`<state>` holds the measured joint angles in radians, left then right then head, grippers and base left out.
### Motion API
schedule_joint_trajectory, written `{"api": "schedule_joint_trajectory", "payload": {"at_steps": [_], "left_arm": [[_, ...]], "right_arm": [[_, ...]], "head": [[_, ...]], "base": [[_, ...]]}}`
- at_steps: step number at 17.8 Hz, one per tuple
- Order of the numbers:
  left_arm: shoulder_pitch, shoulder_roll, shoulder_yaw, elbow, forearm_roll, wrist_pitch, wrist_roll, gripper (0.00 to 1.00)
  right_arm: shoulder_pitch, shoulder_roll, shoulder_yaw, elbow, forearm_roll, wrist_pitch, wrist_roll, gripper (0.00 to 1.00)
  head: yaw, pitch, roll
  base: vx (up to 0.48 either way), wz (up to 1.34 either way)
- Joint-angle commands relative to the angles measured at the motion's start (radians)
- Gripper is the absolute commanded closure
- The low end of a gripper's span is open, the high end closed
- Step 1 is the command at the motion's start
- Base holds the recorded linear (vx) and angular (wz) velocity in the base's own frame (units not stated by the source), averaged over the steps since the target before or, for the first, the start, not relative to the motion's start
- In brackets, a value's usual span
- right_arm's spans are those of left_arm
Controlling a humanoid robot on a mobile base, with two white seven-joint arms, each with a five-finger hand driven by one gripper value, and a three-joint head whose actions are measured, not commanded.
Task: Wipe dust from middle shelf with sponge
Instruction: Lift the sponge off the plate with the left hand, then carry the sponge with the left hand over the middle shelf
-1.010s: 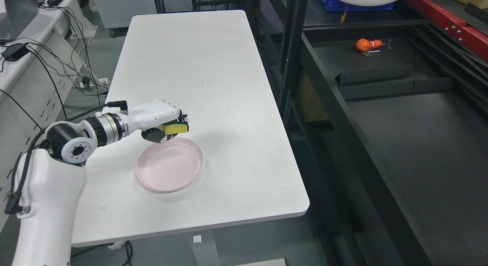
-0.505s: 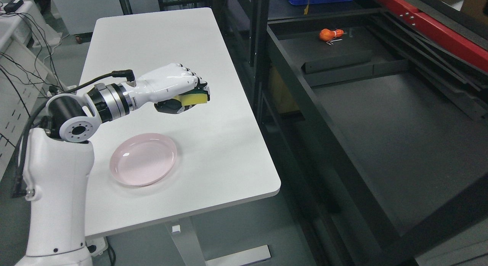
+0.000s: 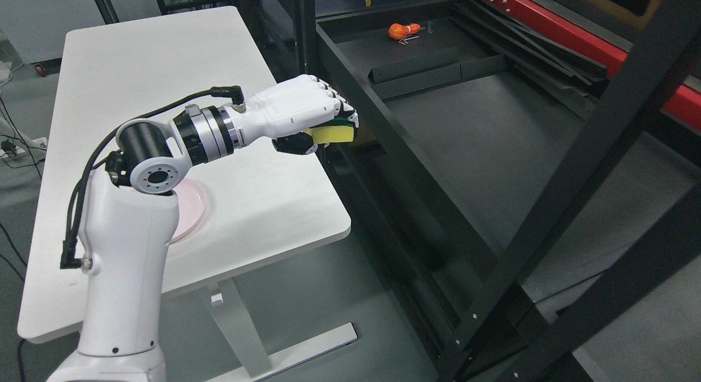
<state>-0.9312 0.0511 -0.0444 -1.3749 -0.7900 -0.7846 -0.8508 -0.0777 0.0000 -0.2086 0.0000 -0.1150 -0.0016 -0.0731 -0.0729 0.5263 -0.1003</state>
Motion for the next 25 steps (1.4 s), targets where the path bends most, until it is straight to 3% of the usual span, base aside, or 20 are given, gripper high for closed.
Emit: {"api": "schedule_joint_trajectory", "payload": {"at_steps": [1, 9, 14, 18, 25], "left_arm": [[-0.006, -0.034, -0.138, -0.013, 0.089, -0.001, 0.003, 0.82], [-0.076, -0.034, -0.153, -0.009, 0.23, -0.001, 0.003, 0.82], [-0.277, -0.034, -0.26, 0.002, 0.212, -0.001, -0.008, 0.82], [-0.319, -0.034, -0.393, 0.054, 0.192, -0.001, -0.005, 0.82], [-0.475, -0.034, -0.451, 0.054, 0.147, -0.001, -0.007, 0.82]], "right_arm": [[0.001, -0.017, 0.0, -0.017, 0.0, 0.072, 0.001, 0.0], [0.0, -0.017, 0.0, -0.017, 0.0, 0.074, 0.001, 0.0], [0.001, -0.017, 0.0, -0.017, 0.0, 0.074, -0.001, 0.0], [0.001, -0.017, 0.0, -0.017, 0.0, 0.072, 0.001, 0.0], [-0.001, -0.017, 0.0, -0.017, 0.0, 0.072, 0.001, 0.0]], "head": [[0.0, 0.0, 0.0], [0.0, 0.0, 0.0], [0.0, 0.0, 0.0], [0.0, 0.0, 0.0], [0.0, 0.0, 0.0]], "base": [[-0.207, -0.15], [-0.251, -0.06], [-0.288, -0.26], [-0.275, -0.48], [-0.211, -0.8]]}}
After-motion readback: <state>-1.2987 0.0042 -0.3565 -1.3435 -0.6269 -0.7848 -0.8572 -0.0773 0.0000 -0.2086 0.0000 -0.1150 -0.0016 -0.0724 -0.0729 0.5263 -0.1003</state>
